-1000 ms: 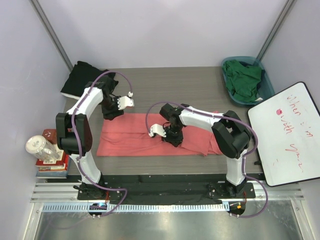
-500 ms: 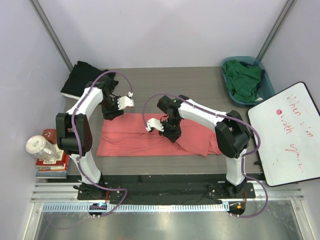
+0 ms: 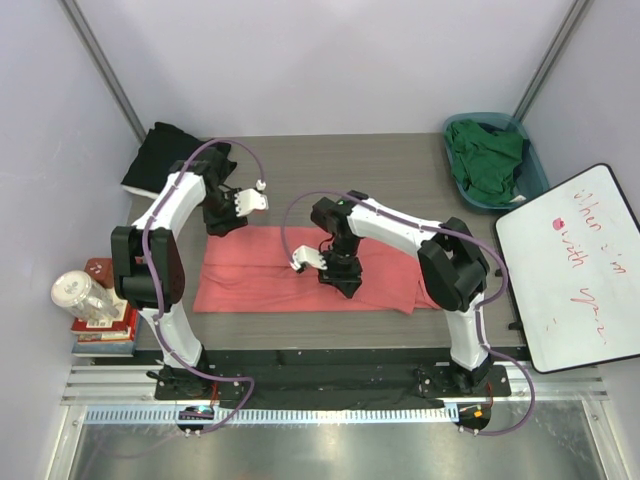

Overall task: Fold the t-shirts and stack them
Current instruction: Fold the other side of the tshirt into a rectangle, then rotate the tshirt 90 degrees

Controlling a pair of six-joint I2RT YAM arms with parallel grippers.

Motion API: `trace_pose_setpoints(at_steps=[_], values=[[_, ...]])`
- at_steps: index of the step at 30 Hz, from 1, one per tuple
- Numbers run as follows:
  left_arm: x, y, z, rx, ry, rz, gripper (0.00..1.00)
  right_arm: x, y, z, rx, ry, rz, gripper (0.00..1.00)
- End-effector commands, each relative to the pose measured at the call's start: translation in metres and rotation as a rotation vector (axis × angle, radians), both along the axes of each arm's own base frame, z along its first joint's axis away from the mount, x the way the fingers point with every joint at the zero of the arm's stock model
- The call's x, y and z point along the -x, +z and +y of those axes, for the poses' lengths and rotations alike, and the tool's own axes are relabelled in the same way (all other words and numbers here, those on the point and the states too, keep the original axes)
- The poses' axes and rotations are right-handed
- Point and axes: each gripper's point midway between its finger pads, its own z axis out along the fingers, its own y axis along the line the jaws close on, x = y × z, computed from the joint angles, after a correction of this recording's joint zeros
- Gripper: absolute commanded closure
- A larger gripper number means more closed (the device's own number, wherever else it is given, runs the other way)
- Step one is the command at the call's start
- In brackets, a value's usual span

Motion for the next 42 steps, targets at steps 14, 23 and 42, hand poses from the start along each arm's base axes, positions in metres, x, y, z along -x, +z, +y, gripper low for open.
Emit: trace_pose_setpoints(at_steps=[14,23,42], values=[[0.052,0.016,-0.004,0.022,-0.097,0.167,0.44,-0.136,0.020,-0.086,0.005,-0.525,-0.299,0.60],[0.098,0.005,0.009,-0.030,-0.176,0.285,0.43,-0.173,-0.013,-0.111,0.057,-0.619,-0.347,0.69],[0.105,-0.046,0.027,-0.127,-0.176,0.382,0.41,-0.177,-0.034,-0.108,0.053,-0.620,-0.312,0.72]])
